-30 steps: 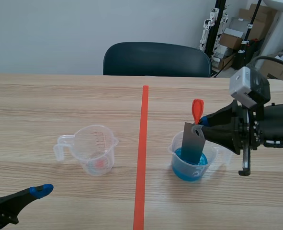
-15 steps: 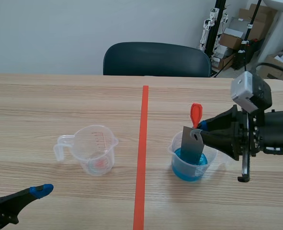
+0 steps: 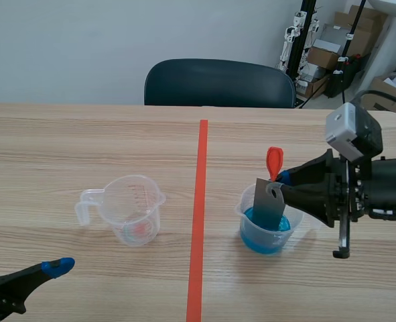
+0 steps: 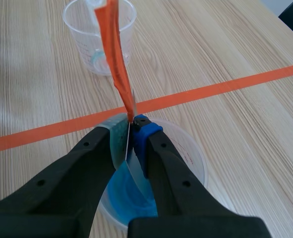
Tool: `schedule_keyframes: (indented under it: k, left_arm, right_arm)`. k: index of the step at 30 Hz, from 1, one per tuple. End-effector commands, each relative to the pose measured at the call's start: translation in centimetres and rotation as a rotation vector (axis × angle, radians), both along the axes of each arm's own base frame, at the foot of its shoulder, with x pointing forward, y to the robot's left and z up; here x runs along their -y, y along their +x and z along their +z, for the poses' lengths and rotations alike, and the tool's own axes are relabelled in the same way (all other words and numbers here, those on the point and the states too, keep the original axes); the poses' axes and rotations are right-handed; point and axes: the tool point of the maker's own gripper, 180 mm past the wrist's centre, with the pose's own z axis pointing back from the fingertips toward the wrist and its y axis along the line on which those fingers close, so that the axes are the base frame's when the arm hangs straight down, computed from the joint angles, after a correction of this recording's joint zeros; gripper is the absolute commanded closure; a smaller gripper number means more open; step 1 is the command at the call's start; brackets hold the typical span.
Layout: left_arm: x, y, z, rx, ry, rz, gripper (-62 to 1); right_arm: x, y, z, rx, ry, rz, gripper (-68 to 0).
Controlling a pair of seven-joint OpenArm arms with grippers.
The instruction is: Do the redox reaction experiment. hold the plate still in the solution
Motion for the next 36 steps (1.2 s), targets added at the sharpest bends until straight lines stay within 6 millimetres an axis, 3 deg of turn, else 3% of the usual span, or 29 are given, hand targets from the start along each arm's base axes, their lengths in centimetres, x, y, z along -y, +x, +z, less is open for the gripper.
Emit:
schedule_keyframes:
  k: [1,7,36]
  left_arm:
    - [-0.34,-0.15,0.92,0.031,-0.036,0.003,-59.6]
    - [-0.34,-0.15,0.92,0.031,-0.036,0.003,-59.6]
    - [-0.34,-0.14,0.93,0.031,-0.035,0.003,-59.6]
  right_arm:
    - [0.0,0.01,0.9,0.01,0.038,-0.001,-0.6]
    - [-0.1,0.06,1.71,0.026,0.079,0.001,-0.6]
    - [0.05,0.04,1.34,0.02,0.058,0.0,-0.6]
